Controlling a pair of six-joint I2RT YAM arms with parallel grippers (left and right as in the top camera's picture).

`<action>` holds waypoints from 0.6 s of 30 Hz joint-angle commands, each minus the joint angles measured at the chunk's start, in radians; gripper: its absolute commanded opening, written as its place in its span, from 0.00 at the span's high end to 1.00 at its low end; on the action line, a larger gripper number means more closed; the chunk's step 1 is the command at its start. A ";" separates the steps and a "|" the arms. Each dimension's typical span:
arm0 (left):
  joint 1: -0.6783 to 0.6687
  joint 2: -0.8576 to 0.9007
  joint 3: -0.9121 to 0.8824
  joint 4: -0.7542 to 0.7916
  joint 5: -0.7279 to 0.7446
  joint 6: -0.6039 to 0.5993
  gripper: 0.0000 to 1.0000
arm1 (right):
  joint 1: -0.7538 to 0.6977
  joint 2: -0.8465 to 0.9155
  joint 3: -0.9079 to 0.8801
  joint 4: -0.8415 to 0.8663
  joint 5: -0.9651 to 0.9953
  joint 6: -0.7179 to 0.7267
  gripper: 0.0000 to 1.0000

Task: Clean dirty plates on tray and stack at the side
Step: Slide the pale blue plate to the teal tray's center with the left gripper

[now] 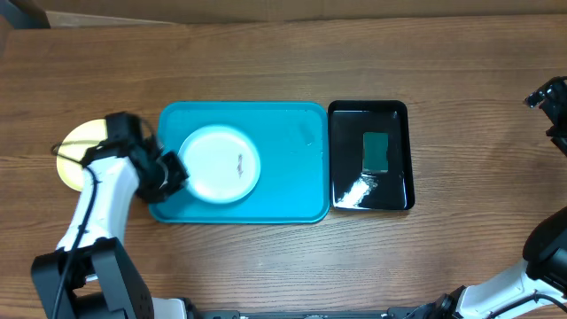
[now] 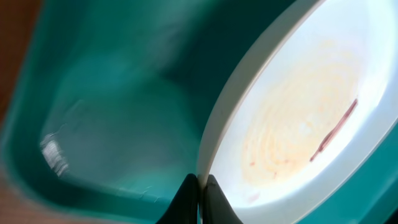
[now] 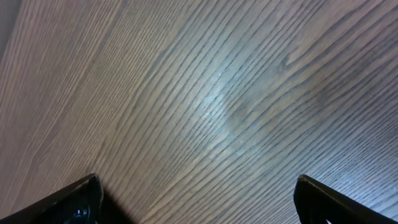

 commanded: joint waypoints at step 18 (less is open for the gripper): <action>-0.345 0.174 0.027 0.220 -0.103 -0.167 0.68 | 0.001 -0.005 0.022 0.004 -0.005 0.007 0.00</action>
